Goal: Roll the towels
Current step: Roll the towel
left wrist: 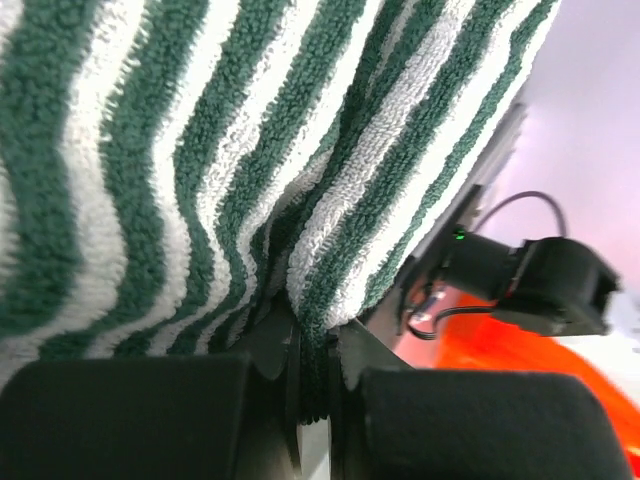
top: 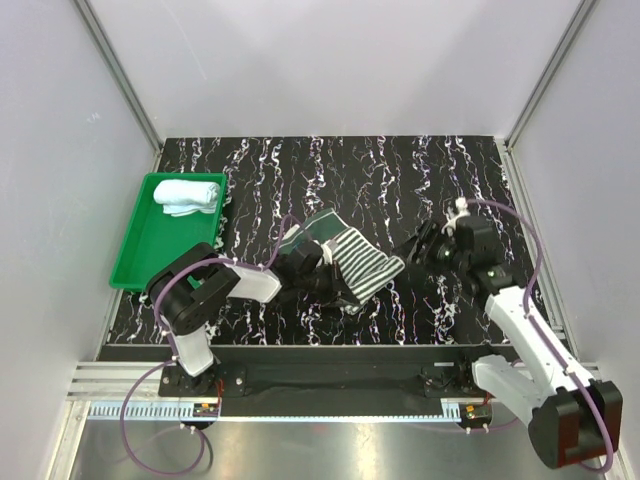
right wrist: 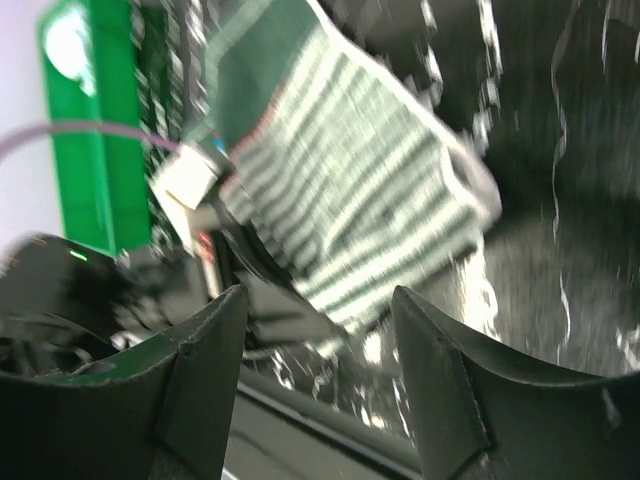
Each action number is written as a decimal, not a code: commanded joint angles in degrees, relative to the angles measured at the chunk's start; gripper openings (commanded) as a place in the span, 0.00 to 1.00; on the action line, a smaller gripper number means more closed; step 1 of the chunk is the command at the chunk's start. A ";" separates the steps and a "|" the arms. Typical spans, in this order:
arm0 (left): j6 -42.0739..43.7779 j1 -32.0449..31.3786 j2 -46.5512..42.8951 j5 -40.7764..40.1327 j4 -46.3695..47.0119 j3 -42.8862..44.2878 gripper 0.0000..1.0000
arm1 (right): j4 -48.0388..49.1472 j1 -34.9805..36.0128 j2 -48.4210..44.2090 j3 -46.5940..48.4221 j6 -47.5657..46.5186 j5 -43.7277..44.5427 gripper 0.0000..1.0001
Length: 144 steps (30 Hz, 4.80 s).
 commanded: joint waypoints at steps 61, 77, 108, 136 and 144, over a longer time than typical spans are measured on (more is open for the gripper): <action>51.51 -26.91 -6.09 -50.98 -30.31 22.46 0.79 | -5.70 11.17 28.93 7.15 -1.50 3.69 0.03; 48.36 -26.91 0.60 -50.81 -25.04 16.49 0.68 | -6.31 11.17 28.14 7.14 -1.50 1.58 0.03; 26.59 -9.80 -6.26 -9.64 -17.78 8.94 0.00 | -25.03 -0.51 25.86 28.23 -10.03 18.46 0.69; -7.19 7.45 0.68 7.38 20.23 -13.04 0.00 | 51.06 8.89 31.72 -11.66 18.79 -17.23 0.16; -4.48 7.45 -1.24 3.78 15.94 -13.67 0.11 | 55.12 9.06 41.83 -13.69 16.16 -15.12 0.13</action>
